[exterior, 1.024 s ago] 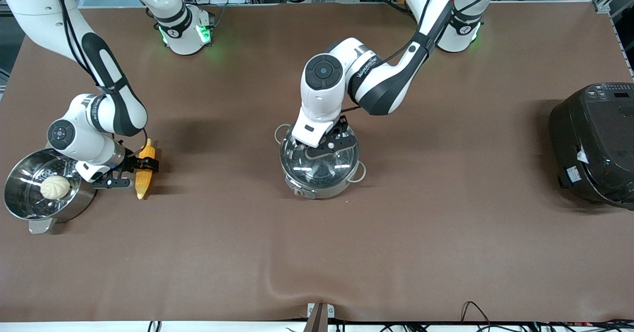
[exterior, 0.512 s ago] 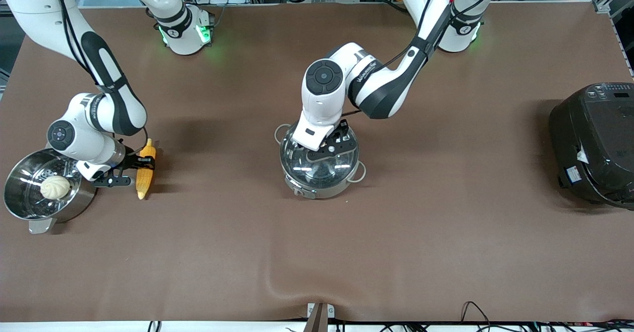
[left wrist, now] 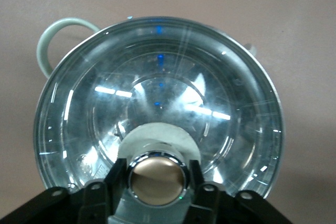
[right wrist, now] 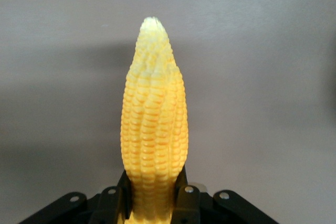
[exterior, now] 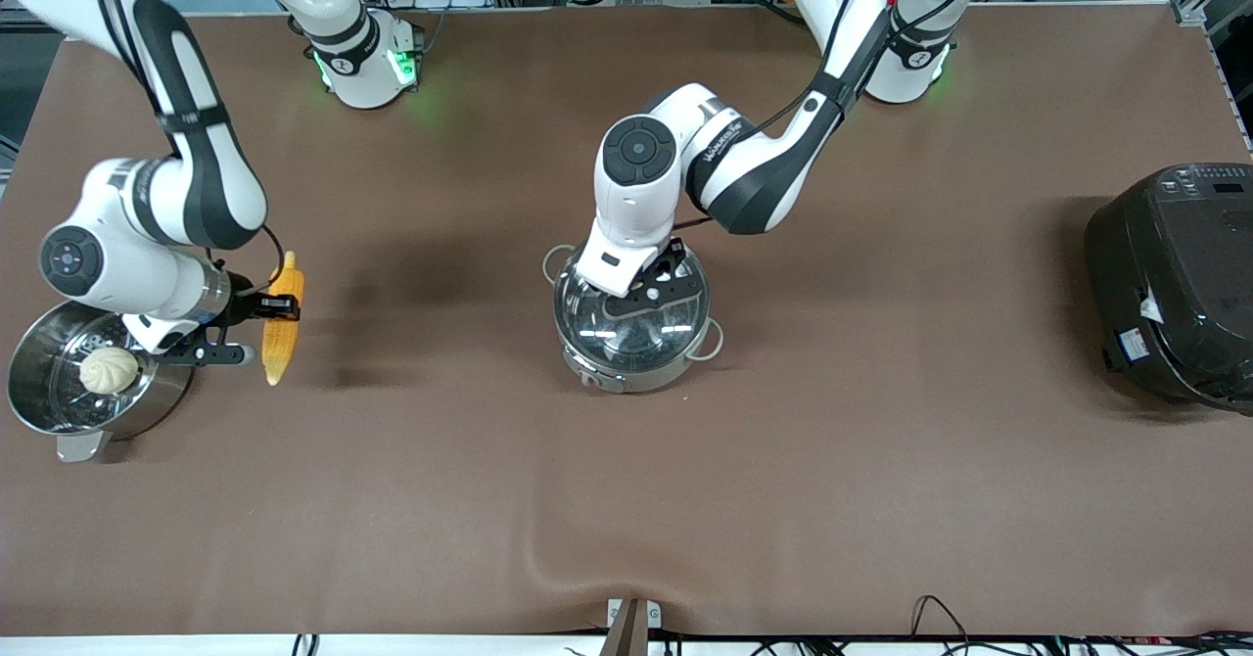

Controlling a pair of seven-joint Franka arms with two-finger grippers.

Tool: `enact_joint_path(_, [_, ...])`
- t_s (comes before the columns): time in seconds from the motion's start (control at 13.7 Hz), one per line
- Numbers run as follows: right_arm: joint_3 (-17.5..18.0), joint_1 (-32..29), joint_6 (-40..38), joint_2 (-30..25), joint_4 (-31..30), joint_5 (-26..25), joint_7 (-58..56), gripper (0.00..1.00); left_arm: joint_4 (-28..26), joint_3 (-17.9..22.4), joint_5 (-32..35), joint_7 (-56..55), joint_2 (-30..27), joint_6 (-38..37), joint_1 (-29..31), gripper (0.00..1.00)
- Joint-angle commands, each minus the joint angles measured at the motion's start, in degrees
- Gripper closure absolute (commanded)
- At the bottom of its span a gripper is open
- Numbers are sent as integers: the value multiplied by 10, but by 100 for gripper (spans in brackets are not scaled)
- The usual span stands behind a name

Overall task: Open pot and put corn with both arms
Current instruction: 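Lift the corn with the right gripper while the left gripper holds the lid, then lift the lid aside with the left gripper while the right gripper carries corn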

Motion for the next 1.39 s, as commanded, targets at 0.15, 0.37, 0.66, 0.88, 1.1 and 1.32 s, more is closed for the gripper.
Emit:
enact_joint_path(0.15, [-1,57,-168,-2,142,109,54,93,14,5,21,20,7,-16,-4,100])
enact_joint_path(0.37, [-1,88,-173,5,179,117,115,92,14,5,22,20,-11,-35,-2,100])
enact_joint_path(0.66, [-3,110,-164,14,188,204,182,93,7,5,25,30,-84,-82,5,100])
enact_joint_path(0.88, [-1,136,-131,22,190,221,194,98,2,6,24,120,-146,-149,55,100])
enact_joint_path(1.1, [-2,200,-49,37,190,246,260,98,-24,5,25,245,-169,-192,135,100])
enact_joint_path(1.32, [-2,271,37,60,190,246,318,95,-54,4,25,324,-171,-190,205,100])
